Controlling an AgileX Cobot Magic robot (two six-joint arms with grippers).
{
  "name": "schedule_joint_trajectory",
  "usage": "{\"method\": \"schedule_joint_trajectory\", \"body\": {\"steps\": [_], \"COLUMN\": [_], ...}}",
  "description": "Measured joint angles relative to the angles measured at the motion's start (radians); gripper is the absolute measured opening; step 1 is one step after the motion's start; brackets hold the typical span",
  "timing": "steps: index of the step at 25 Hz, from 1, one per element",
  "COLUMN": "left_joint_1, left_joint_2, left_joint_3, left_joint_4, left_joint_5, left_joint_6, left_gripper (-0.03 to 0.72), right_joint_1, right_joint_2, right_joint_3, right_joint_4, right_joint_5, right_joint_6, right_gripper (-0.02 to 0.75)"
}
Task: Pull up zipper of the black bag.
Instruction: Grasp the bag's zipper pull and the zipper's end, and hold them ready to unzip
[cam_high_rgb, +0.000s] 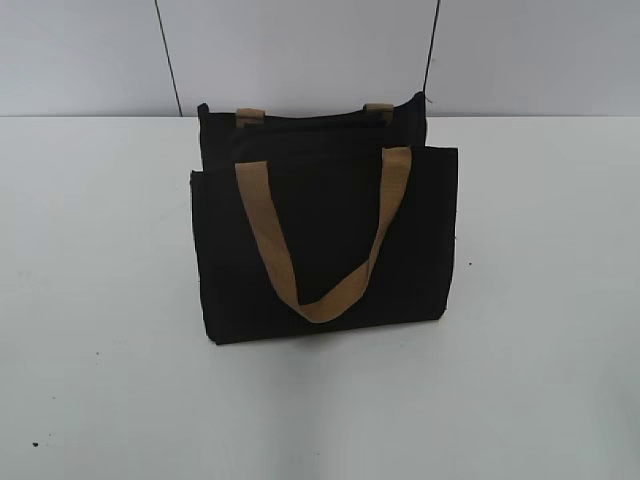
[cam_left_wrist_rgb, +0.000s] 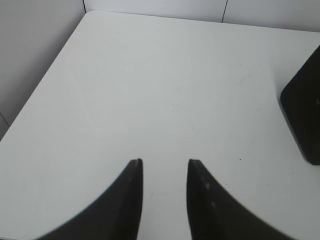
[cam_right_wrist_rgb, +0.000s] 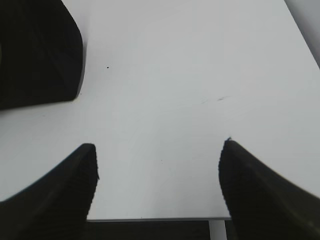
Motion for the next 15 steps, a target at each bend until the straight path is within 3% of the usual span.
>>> {"method": "schedule_joint_trajectory", "body": {"steps": [11,15], "left_joint_1": [0.0,0.0], "left_joint_2": [0.0,0.051], "left_joint_3": [0.0,-0.036], "left_joint_4": [0.0,0.001], "left_joint_5": [-0.004,-0.093], "left_joint_6": [0.0,0.0], "left_gripper": [0.239,0.239], "right_joint_1": [0.0,0.0], "right_joint_2": [0.0,0.0], "right_joint_3": [0.0,0.0], "right_joint_4": [0.0,0.0], "right_joint_5": [0.0,0.0], "right_joint_6": [0.0,0.0], "right_gripper": [0.577,0.577]}}
